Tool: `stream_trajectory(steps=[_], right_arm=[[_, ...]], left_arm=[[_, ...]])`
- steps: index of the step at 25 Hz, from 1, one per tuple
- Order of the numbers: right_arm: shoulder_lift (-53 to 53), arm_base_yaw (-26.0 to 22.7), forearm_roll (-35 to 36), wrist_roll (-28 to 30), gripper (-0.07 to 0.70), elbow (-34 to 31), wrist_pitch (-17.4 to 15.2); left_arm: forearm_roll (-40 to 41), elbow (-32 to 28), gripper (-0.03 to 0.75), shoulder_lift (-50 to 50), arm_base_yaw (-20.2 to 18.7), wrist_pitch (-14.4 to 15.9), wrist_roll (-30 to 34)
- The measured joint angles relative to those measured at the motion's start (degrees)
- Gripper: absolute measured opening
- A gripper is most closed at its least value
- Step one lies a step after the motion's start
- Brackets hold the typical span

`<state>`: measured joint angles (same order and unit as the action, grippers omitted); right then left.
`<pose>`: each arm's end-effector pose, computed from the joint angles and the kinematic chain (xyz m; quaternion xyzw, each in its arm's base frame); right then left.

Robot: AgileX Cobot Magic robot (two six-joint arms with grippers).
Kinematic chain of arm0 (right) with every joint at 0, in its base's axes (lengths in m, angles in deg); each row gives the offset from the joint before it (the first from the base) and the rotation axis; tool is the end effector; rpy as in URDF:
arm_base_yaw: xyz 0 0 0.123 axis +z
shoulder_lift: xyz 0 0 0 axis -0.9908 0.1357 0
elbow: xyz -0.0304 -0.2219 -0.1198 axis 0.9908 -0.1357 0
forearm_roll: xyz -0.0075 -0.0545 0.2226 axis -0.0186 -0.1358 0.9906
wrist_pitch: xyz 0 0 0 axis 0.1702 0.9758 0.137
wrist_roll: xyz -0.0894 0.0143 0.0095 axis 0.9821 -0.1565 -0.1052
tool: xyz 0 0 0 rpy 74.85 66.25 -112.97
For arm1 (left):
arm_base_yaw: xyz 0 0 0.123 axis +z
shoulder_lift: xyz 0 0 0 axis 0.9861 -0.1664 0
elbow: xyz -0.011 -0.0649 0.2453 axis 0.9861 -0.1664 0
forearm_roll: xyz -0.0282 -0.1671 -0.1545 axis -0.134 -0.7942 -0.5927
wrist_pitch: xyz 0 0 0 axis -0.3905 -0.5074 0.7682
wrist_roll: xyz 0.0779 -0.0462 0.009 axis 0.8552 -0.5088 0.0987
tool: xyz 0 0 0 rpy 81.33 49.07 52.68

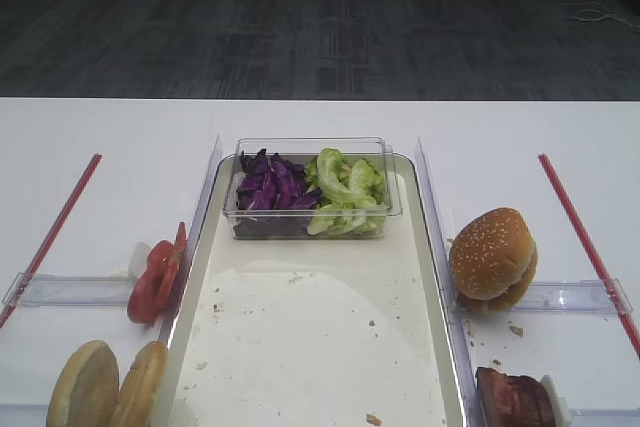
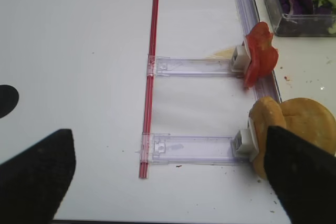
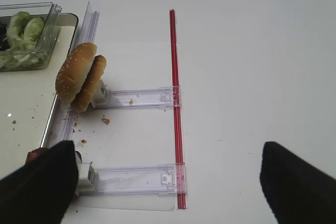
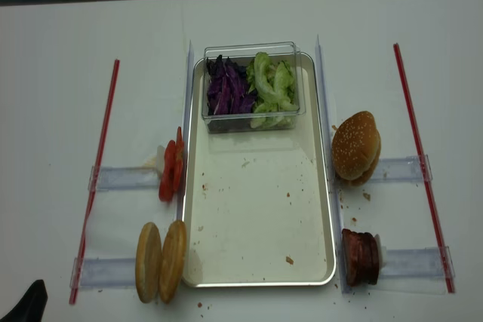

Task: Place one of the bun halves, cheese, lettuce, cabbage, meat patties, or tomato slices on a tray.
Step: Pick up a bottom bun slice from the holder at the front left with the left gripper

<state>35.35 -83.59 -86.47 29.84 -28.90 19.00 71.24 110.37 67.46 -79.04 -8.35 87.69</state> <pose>0.0022 0.0021 0.2534 0.0179 0.8725 0.0114 0.4882 -0.0013 -0.0019 0.2531 -0.0185 0.8832 -0.0101 0.4686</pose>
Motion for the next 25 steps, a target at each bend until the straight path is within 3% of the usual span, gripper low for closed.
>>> stream_trajectory(steps=[25], right_arm=[[0.0,0.0,0.0,0.0,0.692,0.0,0.0]], left_arm=[[0.0,0.0,0.683,0.0,0.0,0.0,0.0]])
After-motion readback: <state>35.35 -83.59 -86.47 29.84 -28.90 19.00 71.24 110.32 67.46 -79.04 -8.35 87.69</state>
